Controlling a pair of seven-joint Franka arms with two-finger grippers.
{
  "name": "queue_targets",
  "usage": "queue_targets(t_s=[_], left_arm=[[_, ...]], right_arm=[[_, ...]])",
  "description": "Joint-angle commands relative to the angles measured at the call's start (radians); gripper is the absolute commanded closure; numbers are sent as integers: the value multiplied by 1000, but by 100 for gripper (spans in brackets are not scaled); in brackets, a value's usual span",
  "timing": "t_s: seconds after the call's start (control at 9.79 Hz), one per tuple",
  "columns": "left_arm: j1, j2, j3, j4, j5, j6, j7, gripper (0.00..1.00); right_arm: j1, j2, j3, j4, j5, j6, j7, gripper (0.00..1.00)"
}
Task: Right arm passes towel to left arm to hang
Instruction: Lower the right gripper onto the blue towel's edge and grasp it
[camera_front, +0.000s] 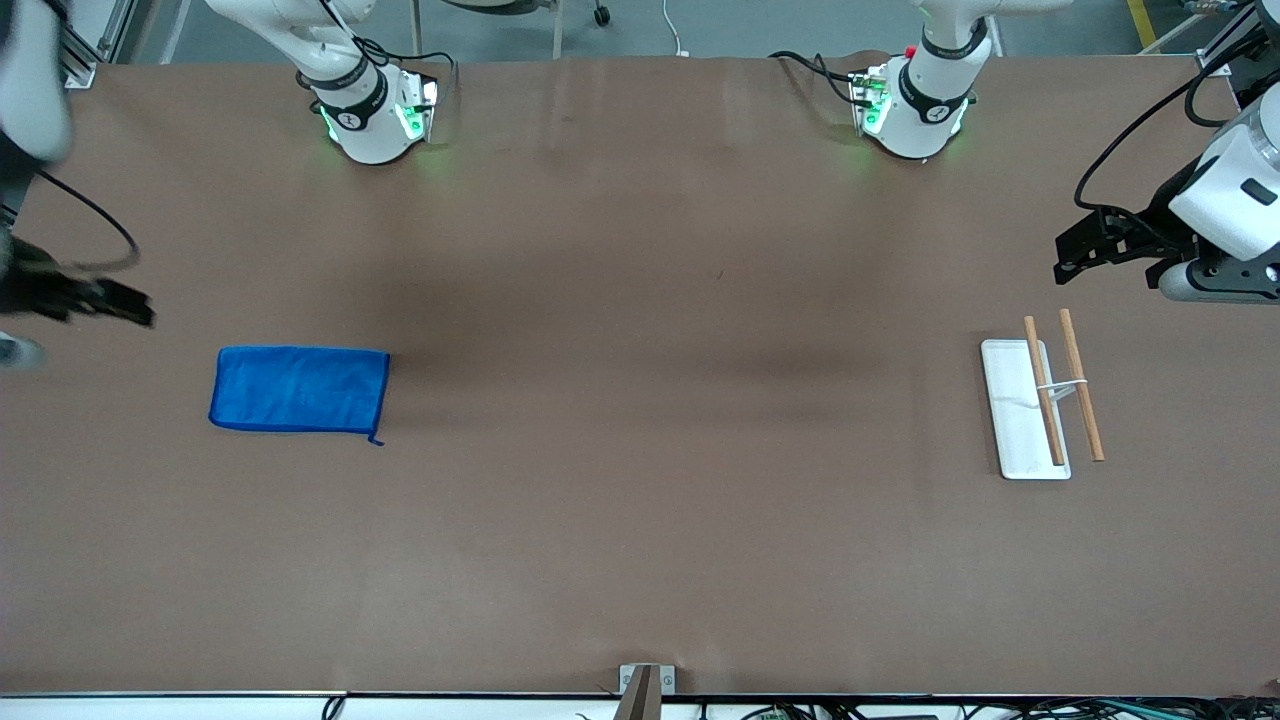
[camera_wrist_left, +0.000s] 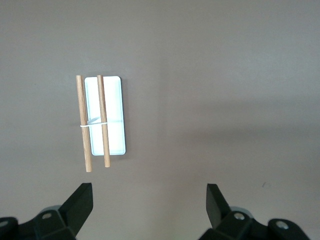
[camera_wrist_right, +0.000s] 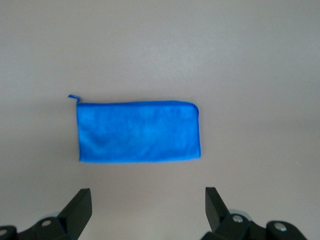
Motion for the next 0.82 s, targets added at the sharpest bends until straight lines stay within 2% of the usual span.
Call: queue_targets(t_s=[0.0,0.1,0.41,0.61,0.72], left_arm=[[0,14,-1,-15,8,8,-7,0],[0,11,-1,-16,8,6,-7,0],[16,12,1,-16,6,9,-2,0],[26,12,-1,-16,6,9,0,0],[28,12,-1,-16,5,11,0,0]], right_arm=[[-3,-9,1,-261,-10,284,-16,0],[-4,37,-1,-324,-10,410,-18,0],[-30,192,-1,-426,-12,688,-70,2],[-37,235,-1,-446,-12,741,-102,4],[-37,252,-1,-458,-12,758,-102,7]])
